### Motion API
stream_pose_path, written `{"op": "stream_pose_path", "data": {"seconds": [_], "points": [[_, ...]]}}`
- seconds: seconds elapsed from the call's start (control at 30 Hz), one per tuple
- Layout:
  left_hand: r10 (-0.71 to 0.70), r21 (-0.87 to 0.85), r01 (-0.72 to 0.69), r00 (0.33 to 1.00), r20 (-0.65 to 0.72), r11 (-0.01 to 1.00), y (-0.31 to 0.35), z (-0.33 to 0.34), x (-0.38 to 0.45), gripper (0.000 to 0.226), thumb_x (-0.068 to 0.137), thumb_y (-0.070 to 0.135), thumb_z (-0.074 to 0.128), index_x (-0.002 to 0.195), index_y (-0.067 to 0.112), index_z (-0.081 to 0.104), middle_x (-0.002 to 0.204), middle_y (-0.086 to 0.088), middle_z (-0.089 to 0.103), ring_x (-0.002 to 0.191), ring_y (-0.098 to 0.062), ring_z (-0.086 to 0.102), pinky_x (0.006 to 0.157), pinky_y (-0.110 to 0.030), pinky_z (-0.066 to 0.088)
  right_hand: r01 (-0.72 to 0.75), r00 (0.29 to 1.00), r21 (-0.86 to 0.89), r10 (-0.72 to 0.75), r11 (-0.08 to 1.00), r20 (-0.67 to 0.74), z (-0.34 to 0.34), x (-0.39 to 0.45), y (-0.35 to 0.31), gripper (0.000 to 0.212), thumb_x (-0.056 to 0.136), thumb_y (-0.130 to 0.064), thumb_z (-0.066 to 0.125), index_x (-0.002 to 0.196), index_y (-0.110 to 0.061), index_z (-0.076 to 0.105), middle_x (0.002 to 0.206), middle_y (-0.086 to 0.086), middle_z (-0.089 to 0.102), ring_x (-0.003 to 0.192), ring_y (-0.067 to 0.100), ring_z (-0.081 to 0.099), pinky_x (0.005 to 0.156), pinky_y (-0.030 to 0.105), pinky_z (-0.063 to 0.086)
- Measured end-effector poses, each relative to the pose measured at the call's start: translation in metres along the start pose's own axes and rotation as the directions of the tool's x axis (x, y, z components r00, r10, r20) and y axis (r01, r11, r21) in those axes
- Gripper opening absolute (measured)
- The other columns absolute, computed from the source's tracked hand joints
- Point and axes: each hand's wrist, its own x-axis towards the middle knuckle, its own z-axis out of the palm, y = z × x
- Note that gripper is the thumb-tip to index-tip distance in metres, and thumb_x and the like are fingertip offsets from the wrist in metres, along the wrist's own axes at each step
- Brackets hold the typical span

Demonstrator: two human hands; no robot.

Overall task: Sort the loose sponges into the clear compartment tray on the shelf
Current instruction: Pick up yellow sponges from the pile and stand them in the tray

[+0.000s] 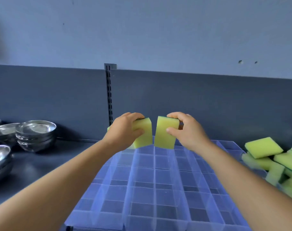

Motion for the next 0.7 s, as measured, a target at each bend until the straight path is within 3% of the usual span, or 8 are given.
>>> {"op": "stream_pose_path", "data": {"seconds": [0.1, 0.23, 0.33, 0.57, 0.7], "points": [[-0.02, -0.016, 0.02, 1.0, 0.002, 1.0, -0.034, -0.02, 0.0, 0.038, 0.086, 0.023, 0.064, 0.123, 0.029, 0.056, 0.109, 0.006, 0.055, 0.093, -0.018, 0.053, 0.076, -0.027, 0.042, 0.008, 1.0, -0.023, -0.008, 1.0, -0.012, 0.03, 0.005, -0.021, 0.039, 0.084, -0.017, 0.066, 0.121, -0.027, 0.057, 0.111, -0.001, 0.048, 0.086, 0.016, 0.053, 0.06, 0.008, 0.035], [-0.017, -0.028, 0.017, 1.0, 0.003, 0.999, -0.071, -0.038, 0.0, 0.038, 0.087, 0.021, 0.063, 0.124, 0.027, 0.056, 0.109, 0.004, 0.055, 0.091, -0.017, 0.051, 0.075, -0.024, 0.038, 0.025, 1.0, -0.048, -0.026, 0.999, -0.012, 0.066, 0.01, -0.043, 0.043, 0.085, -0.017, 0.064, 0.124, -0.029, 0.053, 0.106, -0.002, 0.045, 0.075, 0.012, 0.048, 0.063, 0.02, 0.036], [-0.018, -0.032, 0.018, 1.0, 0.007, 0.999, -0.093, -0.046, 0.002, 0.039, 0.088, 0.019, 0.063, 0.125, 0.026, 0.056, 0.11, 0.001, 0.056, 0.091, -0.017, 0.05, 0.076, -0.024, 0.037, 0.03, 1.0, -0.063, -0.031, 0.998, -0.002, 0.089, 0.014, -0.051, 0.041, 0.085, -0.014, 0.063, 0.121, -0.03, 0.053, 0.102, -0.003, 0.042, 0.068, 0.003, 0.044, 0.061, 0.014, 0.034], [-0.022, -0.05, 0.026, 0.997, 0.075, 0.998, -0.126, -0.038, 0.008, 0.04, 0.087, 0.017, 0.063, 0.125, 0.027, 0.057, 0.108, 0.001, 0.055, 0.089, -0.018, 0.052, 0.075, -0.026, 0.041, -0.031, 0.999, -0.094, 0.032, 0.995, 0.008, 0.12, 0.024, -0.047, 0.036, 0.086, -0.012, 0.061, 0.118, -0.028, 0.053, 0.108, -0.003, 0.043, 0.068, 0.002, 0.043, 0.058, 0.012, 0.033], [-0.014, -0.028, 0.017, 0.995, 0.1, 0.999, -0.134, -0.032, 0.011, 0.041, 0.087, 0.017, 0.062, 0.126, 0.028, 0.056, 0.106, 0.002, 0.053, 0.089, -0.019, 0.052, 0.077, -0.028, 0.044, -0.03, 0.998, -0.114, 0.036, 0.993, 0.055, 0.135, 0.031, -0.039, 0.035, 0.087, -0.012, 0.06, 0.116, -0.029, 0.053, 0.112, -0.002, 0.044, 0.067, 0.003, 0.043, 0.061, 0.021, 0.037]]}}
